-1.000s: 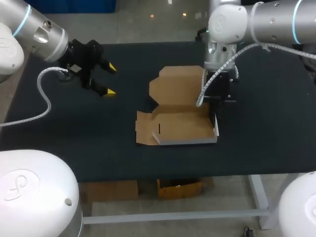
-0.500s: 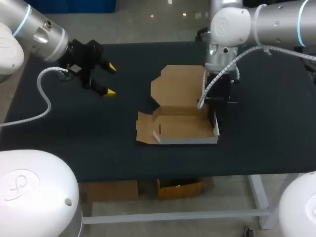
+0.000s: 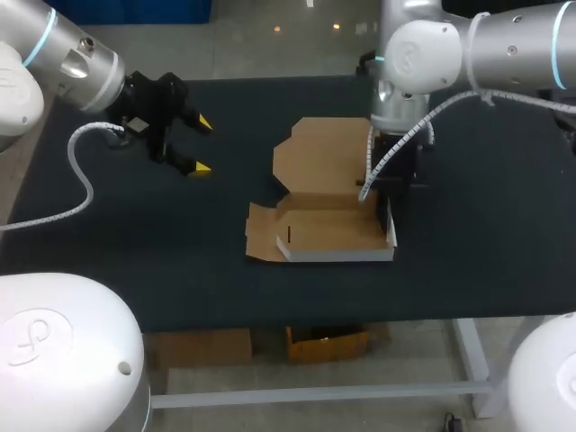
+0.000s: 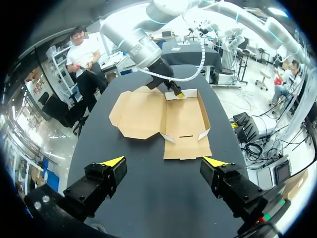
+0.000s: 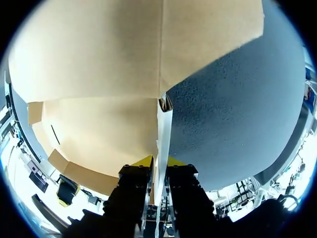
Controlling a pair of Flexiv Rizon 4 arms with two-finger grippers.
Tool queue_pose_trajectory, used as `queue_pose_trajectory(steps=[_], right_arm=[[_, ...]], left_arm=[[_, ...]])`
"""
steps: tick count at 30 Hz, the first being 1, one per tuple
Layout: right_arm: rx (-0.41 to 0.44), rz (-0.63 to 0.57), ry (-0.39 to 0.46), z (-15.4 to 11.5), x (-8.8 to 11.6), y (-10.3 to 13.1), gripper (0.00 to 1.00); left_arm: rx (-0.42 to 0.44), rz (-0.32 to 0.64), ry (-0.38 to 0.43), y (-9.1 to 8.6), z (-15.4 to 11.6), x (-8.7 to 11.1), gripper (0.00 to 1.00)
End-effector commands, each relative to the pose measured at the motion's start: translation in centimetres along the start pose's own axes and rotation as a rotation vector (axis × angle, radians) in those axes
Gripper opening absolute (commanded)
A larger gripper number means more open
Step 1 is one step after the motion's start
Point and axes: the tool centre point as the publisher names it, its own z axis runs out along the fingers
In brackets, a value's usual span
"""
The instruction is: Assemble the packaging by folding the flat box into shape, placing the metal phone stand inside, and closing the box properly
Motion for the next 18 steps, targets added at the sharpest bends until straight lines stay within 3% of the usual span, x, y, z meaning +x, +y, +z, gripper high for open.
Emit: queue_pose_trajectory(steps=[1, 18], right_arm=[[-0.084, 0.012, 0.004, 0.35, -0.19, -0.97, 0.11], [-0.271, 0.035, -0.032, 0.22, 0.57, -0.63, 0.15]], left_arm=[[-0.002, 0.000, 0.003, -0.01, -0.04, -0.10, 1.00], [-0.002, 0.000, 0.003, -0.01, -0.04, -0.10, 1.00]])
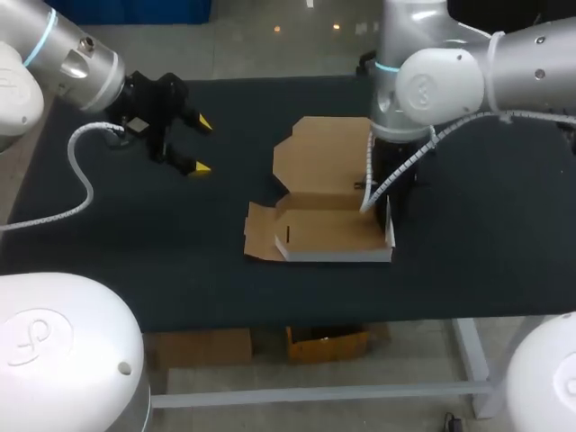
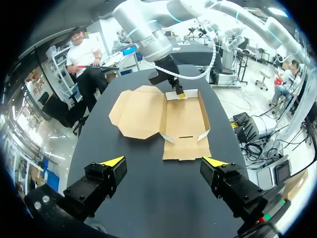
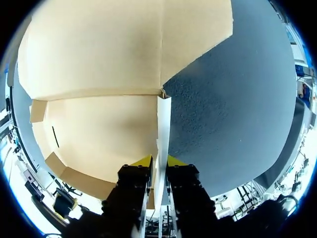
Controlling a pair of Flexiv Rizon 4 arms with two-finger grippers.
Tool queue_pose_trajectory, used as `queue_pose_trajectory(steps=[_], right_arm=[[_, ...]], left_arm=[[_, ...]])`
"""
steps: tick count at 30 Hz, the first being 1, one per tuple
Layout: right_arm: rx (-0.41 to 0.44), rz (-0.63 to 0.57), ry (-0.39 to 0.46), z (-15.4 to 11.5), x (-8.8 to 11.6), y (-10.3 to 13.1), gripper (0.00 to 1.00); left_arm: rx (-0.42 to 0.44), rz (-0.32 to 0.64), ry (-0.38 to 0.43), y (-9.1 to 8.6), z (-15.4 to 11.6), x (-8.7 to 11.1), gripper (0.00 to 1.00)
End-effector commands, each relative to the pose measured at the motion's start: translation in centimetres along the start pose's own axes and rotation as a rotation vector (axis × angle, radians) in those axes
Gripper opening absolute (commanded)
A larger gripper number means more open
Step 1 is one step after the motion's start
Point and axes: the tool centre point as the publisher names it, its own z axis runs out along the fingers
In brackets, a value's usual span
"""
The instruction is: Assemble the packaging by folding the flat box into shape, placing the metal phone stand inside, and closing the box properly
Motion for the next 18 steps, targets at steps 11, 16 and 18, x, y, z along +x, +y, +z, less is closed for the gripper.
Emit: queue_pose_trajectory(steps=[11, 16, 18], right_arm=[[-0.146, 0.053, 0.004, 1.11, 0.27, 0.29, 0.14], [-0.145, 0.090, -0.013, 0.99, 0.65, 0.30, 0.12], [-0.156, 0.104, -0.018, 0.82, 0.80, 0.16, 0.13]], left_arm=[[-0.002, 0.000, 0.003, -0.02, -0.04, -0.10, 1.00], [-0.002, 0.000, 0.003, -0.02, -0.04, -0.10, 1.00], [-0.002, 0.000, 0.003, -0.02, -0.04, -0.10, 1.00]])
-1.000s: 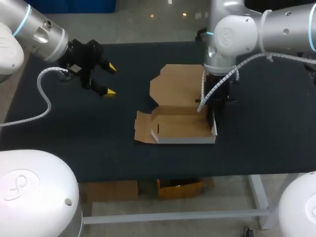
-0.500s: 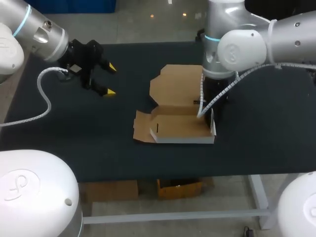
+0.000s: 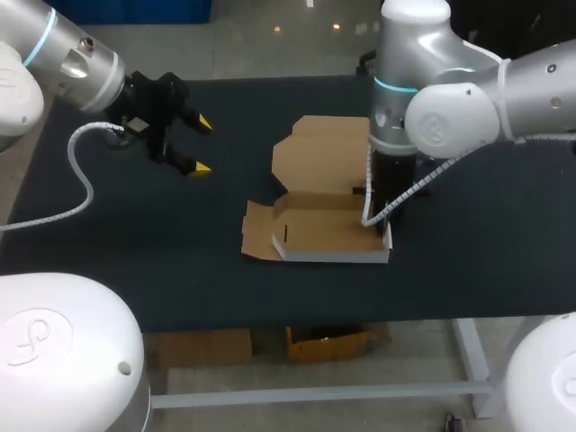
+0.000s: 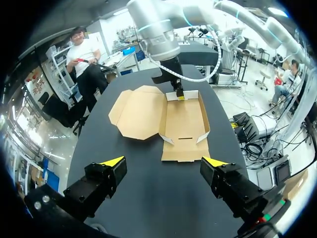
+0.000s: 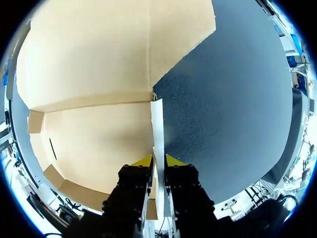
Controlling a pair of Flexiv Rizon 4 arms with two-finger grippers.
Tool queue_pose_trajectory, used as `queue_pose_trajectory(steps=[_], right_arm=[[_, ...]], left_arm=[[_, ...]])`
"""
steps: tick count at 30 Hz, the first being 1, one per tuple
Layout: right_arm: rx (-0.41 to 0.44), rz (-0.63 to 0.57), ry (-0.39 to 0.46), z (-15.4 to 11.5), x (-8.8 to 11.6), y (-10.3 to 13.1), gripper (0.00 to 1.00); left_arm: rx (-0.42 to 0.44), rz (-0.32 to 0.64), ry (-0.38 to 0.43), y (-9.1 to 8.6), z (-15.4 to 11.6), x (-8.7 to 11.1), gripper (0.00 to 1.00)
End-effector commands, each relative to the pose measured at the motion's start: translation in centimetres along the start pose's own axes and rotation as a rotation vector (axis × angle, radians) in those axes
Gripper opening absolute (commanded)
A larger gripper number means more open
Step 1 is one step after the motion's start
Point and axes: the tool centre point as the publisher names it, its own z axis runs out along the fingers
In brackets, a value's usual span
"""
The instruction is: Assemble the packaging by folding the flat box into shape, placing the metal phone stand inside, and closing the box properly
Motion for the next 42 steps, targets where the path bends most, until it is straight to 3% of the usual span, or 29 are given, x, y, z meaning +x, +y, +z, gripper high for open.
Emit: queue_pose_trajectory(steps=[1, 17, 25, 30, 42], right_arm=[[-0.032, 0.029, -0.025, -0.38, 0.48, -0.51, 0.13], [-0.069, 0.081, -0.026, -0.06, 0.89, -0.52, 0.20], [-0.058, 0.135, 0.010, 0.29, 0.93, -0.66, 0.20], [-0.093, 0.162, 0.023, 0.40, 0.84, -0.92, 0.25], [-0.143, 0.165, 0.021, 0.04, 1.33, -1.05, 0.16]], left_arm=[[-0.002, 0.000, 0.003, -0.02, -0.04, -0.10, 1.00], [-0.002, 0.000, 0.003, -0.02, -0.04, -0.10, 1.00], [-0.002, 0.000, 0.003, -0.02, -0.04, -0.10, 1.00], [-0.002, 0.000, 0.003, -0.02, -0.04, -0.10, 1.00], [-0.002, 0.000, 0.003, -0.02, -0.04, -0.10, 1.00]])
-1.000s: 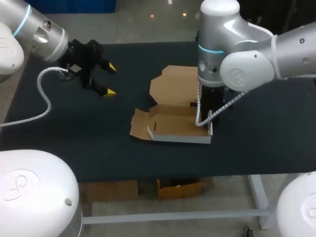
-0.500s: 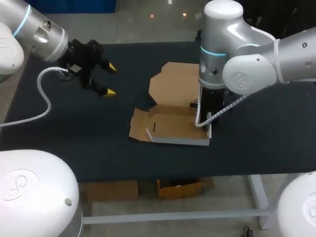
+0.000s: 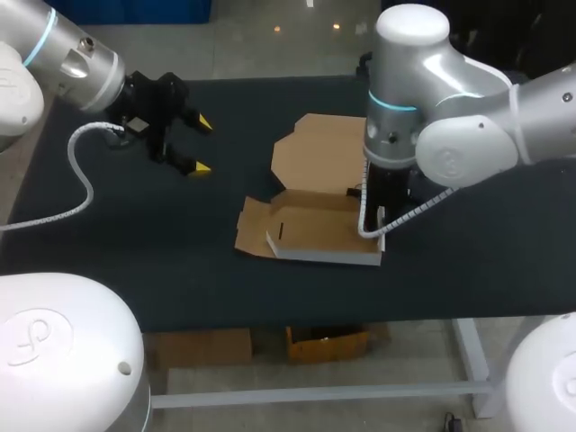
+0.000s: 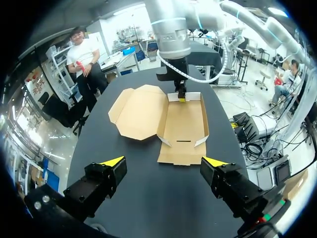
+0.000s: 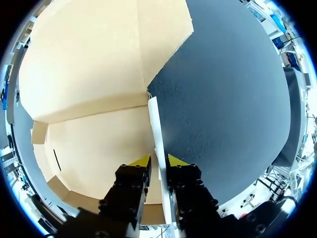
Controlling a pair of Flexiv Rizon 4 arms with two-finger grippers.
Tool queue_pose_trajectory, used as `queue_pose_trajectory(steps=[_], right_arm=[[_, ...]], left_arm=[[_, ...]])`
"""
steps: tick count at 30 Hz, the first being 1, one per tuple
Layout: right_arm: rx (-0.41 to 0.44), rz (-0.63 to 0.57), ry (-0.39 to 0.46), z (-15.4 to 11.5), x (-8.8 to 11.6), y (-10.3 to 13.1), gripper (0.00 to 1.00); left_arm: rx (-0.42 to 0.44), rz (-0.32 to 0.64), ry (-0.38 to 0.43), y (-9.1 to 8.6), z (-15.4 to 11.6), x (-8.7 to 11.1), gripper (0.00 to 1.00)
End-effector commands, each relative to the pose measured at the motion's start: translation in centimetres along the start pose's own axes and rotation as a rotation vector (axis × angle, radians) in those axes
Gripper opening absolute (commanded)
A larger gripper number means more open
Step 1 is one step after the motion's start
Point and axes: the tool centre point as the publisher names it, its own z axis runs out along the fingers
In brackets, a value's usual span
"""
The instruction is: Assemble the packaging by folding the flat box into shape, placing the metal phone stand inside, and closing the box properly
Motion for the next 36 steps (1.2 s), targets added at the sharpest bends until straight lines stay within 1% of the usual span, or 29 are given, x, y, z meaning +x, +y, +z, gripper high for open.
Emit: queue_pose_trajectory(steps=[1, 6, 12, 18, 19, 20, 28, 36], right_arm=[[-0.023, 0.002, 0.003, 0.0, 0.0, -0.4, 0.16], [-0.025, 0.003, 0.006, 0.2, 0.0, -0.4, 0.14], [-0.023, 0.003, 0.011, 0.4, 0.1, -0.3, 0.15], [-0.026, -0.008, 0.012, 0.5, 0.2, -0.1, 0.11], [-0.027, -0.009, 0.012, 0.4, 0.2, -0.1, 0.07], [-0.028, -0.010, 0.011, 0.4, 0.2, -0.1, 0.00], [-0.057, -0.056, 0.007, 0.2, 0.0, 0.4, 0.00], [-0.094, -0.112, 0.004, 0.1, -0.6, 1.4, 0.00]], left_arm=[[-0.002, 0.000, 0.003, 0.0, 0.0, -0.1, 1.00], [-0.002, 0.000, 0.003, 0.0, 0.0, -0.1, 1.00], [-0.002, 0.000, 0.003, 0.0, 0.0, -0.1, 1.00], [-0.002, 0.000, 0.003, 0.0, 0.0, -0.1, 1.00], [-0.002, 0.000, 0.003, 0.0, 0.0, -0.1, 1.00], [-0.002, 0.000, 0.003, 0.0, 0.0, -0.1, 1.00], [-0.002, 0.000, 0.003, 0.0, 0.0, -0.1, 1.00], [-0.002, 0.000, 0.003, 0.0, 0.0, -0.1, 1.00]])
